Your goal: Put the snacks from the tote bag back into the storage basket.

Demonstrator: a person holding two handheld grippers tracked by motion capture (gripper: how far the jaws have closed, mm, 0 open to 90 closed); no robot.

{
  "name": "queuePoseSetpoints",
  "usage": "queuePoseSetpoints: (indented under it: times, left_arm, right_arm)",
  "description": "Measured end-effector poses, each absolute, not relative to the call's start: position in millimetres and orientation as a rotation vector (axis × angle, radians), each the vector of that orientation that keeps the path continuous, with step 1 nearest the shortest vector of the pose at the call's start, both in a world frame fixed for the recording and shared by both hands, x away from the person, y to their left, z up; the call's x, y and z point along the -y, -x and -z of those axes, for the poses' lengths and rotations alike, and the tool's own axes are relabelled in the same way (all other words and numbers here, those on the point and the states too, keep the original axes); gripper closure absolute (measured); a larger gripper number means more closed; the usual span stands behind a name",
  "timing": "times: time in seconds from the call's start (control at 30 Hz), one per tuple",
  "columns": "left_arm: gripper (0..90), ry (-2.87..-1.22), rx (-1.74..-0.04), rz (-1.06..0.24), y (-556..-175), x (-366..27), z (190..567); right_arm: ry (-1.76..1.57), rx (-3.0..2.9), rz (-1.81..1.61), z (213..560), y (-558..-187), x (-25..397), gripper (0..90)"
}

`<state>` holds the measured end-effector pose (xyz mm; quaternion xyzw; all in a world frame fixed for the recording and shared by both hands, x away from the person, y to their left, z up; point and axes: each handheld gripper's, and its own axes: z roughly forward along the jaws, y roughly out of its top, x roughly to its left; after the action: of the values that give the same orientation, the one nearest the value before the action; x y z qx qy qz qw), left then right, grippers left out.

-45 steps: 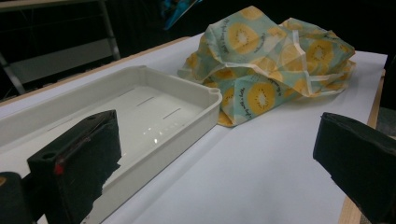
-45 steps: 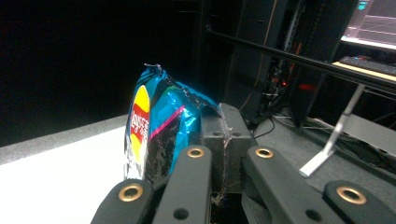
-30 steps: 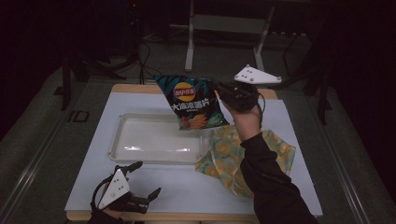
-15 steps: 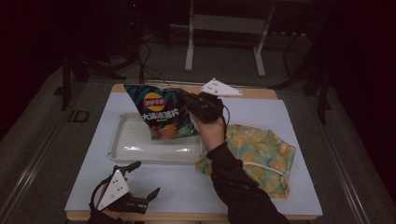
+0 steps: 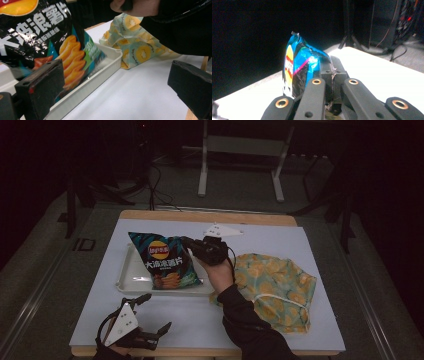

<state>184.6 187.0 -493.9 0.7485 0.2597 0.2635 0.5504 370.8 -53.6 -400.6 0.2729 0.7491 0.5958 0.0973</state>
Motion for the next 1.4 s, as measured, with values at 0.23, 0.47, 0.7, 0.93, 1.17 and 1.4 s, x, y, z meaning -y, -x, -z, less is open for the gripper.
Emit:
queuePoseSetpoints:
  times: [0.23,0.47,0.7,0.93,1.17,1.4]
  left_arm:
    - [1.3,-1.778,-0.615,-0.623,-185.2,-186.5,494.1]
    - [1.3,-1.781,-0.615,-0.621,-185.7,-186.1,494.3]
    - [1.3,-1.784,-0.614,-0.611,-186.2,-185.9,494.6]
    - [1.3,-1.782,-0.613,-0.605,-186.3,-186.0,494.6]
    - [1.3,-1.783,-0.612,-0.604,-185.9,-186.0,494.6]
    - [1.3,-1.785,-0.613,-0.604,-186.3,-185.7,494.5]
  right_arm:
    - [-0.855,-2.29,-1.661,419.1,-384.2,74.2,90.0]
    - [-0.886,-2.33,-1.628,429.1,-394.6,82.1,90.0]
    - [-0.948,-2.372,-1.582,435.5,-413.6,77.4,90.0]
    - [-0.976,-2.396,-1.499,444.1,-429.5,65.4,88.8]
    - [-1.009,-2.378,-1.409,443.0,-434.6,60.9,63.2]
    - [-1.029,-2.327,-1.387,429.1,-431.8,72.7,52.6]
